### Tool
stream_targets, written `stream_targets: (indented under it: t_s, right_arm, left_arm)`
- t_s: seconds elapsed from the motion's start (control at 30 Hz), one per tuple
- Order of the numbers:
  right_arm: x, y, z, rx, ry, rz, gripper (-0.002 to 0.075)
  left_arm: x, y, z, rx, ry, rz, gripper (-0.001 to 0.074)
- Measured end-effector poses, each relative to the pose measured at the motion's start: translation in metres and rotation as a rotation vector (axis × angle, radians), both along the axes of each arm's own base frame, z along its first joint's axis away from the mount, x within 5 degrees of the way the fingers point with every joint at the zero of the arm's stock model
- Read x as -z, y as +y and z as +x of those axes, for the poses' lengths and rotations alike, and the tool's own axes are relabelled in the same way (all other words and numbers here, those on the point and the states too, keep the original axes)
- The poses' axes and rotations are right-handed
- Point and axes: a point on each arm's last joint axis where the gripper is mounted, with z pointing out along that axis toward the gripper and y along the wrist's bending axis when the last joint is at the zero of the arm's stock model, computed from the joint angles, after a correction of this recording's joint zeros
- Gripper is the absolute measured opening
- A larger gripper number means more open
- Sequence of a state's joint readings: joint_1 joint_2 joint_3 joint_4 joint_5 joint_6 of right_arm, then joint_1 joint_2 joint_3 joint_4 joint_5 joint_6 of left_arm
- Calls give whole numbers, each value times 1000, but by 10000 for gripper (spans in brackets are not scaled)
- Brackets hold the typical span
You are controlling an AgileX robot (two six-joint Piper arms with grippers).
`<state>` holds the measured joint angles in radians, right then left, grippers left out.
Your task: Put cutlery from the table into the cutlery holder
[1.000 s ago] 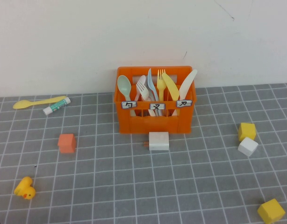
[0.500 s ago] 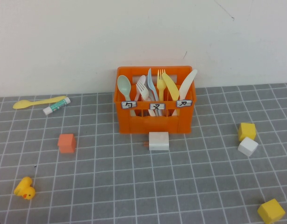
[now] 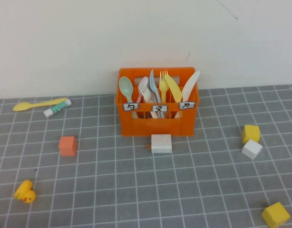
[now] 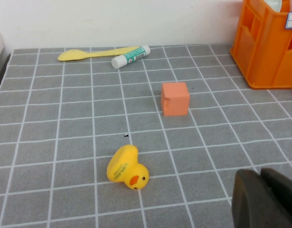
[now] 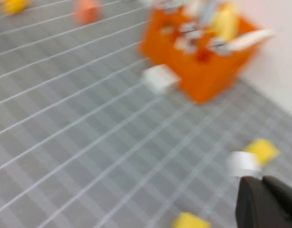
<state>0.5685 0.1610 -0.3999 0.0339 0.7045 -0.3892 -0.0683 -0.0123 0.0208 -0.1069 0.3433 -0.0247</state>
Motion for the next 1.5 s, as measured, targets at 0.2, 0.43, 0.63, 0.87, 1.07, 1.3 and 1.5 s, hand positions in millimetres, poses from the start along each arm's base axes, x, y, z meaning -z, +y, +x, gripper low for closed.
stream_targets:
  t_s: [0.2, 0.43, 0.63, 0.87, 1.07, 1.3, 1.5]
  right_arm:
    - [-3, -14, -8, 258, -119, 52, -1]
    - [48, -18, 7, 518, -134, 87, -1]
    - [94, -21, 18, 641, -67, 147, -1]
    - [99, -21, 19, 651, -58, 153, -1]
    - [99, -21, 19, 651, -59, 146, -1]
    - [99, -26, 19, 676, -79, 76, -1]
    - [99, -28, 18, 705, -78, 88, -1]
  left_arm:
    - [0, 0, 0, 3, -1, 10, 0]
    - [0, 0, 0, 3, -1, 10, 0]
    - [0, 0, 0, 3, -1, 10, 0]
    - [0, 0, 0, 3, -1, 10, -1]
    - [0, 0, 0, 3, -1, 10, -1]
    - [0, 0, 0, 3, -1, 10, -1]
    - [0, 0, 0, 3, -1, 10, -1]
